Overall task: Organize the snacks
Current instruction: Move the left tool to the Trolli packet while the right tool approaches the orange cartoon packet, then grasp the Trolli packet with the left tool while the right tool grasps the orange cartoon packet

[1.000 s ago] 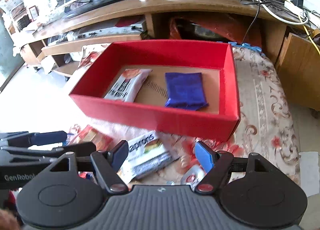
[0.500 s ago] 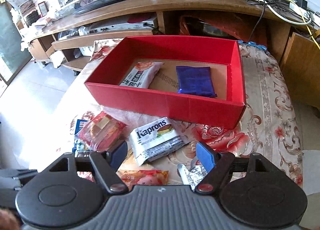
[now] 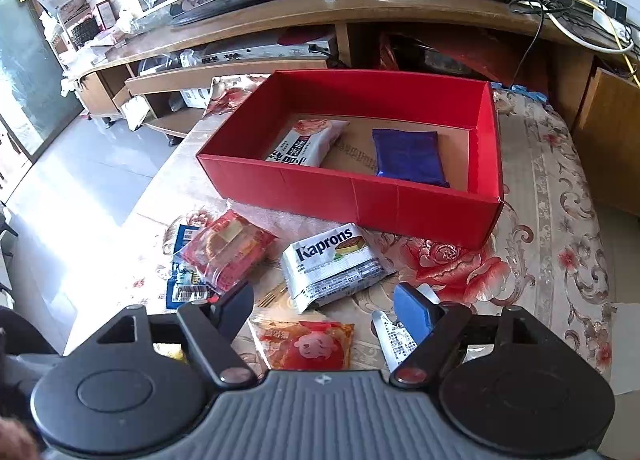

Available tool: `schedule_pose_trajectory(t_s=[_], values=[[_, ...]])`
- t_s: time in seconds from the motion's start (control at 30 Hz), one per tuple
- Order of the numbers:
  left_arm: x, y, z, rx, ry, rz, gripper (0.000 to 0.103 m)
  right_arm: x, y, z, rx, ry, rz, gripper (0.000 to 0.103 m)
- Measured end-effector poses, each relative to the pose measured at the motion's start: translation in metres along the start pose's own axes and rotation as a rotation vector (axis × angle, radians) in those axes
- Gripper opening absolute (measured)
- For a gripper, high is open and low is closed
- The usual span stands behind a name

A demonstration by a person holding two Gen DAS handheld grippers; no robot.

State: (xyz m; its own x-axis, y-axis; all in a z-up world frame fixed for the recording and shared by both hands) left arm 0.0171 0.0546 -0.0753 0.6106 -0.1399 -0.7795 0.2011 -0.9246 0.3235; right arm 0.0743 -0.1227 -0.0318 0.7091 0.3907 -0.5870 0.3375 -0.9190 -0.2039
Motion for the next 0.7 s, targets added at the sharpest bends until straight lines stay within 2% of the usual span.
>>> schedule_pose_trajectory(t_s=[0.17,0.3,0.5,0.57,0.7], values=[[0.014,0.008,-0.011,0.046,0.042,-0.07,0.081,-0.003,0.005,0.001,0.014,0.0,0.002,0.075],[0.022,0.016,-0.015,0.156,0.062,-0.114,0.076,-0.003,0.008,0.003,0.018,-0.006,0.005,0.075],[0.02,0.021,-0.001,0.312,0.077,-0.111,0.068,0.001,0.009,0.006,0.014,-0.022,0.016,0.075],[0.015,0.021,0.001,0.318,0.073,-0.09,0.064,0.003,0.008,0.007,0.01,-0.029,0.019,0.075],[0.008,0.013,0.0,0.288,0.074,-0.057,0.062,0.006,0.004,0.013,-0.003,-0.049,0.02,0.075]])
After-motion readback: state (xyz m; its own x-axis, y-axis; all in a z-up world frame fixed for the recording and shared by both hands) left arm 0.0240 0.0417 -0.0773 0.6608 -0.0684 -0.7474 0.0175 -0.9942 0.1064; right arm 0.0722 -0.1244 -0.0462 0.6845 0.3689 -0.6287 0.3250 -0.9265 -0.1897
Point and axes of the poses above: each gripper's, at about its wrist camera, not at the fingertips, and x roughly the way its jaws point, y to its right, z to its underside, the point moved 4 cm from there along x, roughly the way its jaws point, and after that the axes turned 15 degrees about y, right-handed, at the moved point
